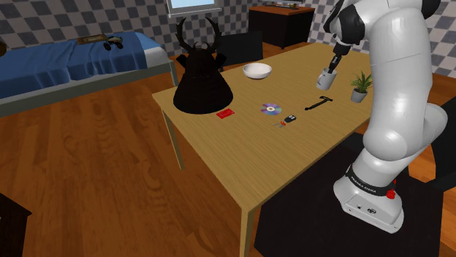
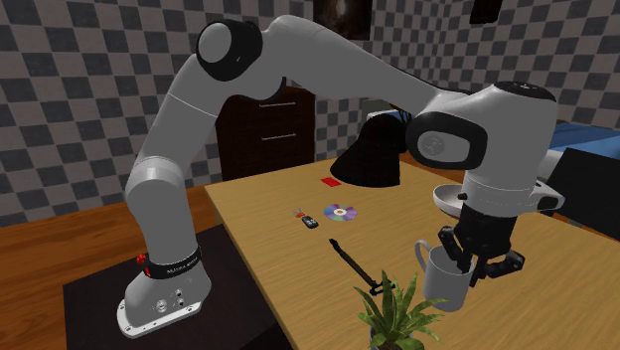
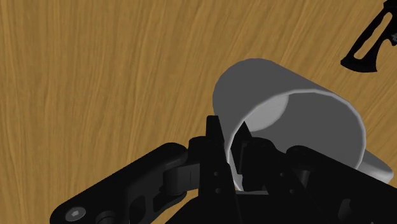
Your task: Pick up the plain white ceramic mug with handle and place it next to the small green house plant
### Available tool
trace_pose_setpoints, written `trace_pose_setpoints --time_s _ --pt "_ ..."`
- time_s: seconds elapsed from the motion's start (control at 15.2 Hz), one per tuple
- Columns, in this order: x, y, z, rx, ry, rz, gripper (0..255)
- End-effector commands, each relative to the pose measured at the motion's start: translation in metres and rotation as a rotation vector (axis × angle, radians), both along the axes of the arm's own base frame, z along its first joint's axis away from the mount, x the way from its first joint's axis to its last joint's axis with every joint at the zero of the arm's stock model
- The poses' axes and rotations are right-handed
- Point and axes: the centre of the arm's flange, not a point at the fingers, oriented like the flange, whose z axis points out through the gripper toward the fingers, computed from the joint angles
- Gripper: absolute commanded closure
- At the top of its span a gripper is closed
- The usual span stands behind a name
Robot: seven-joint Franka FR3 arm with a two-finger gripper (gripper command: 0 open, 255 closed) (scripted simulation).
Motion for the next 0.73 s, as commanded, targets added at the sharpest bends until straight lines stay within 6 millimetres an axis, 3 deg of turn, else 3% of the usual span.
trace_pose_setpoints --time_s 0.0,0.2,0.26,0.59,0.66 --pt "0.000 0.000 0.000 0.000 0.000 0.000 255" --pt "0.000 0.000 0.000 0.000 0.000 0.000 255" --pt "0.000 0.000 0.000 0.000 0.000 0.000 0" --pt "0.000 0.000 0.000 0.000 0.000 0.000 0" --pt "-0.001 0.000 0.013 0.000 0.000 0.000 0"
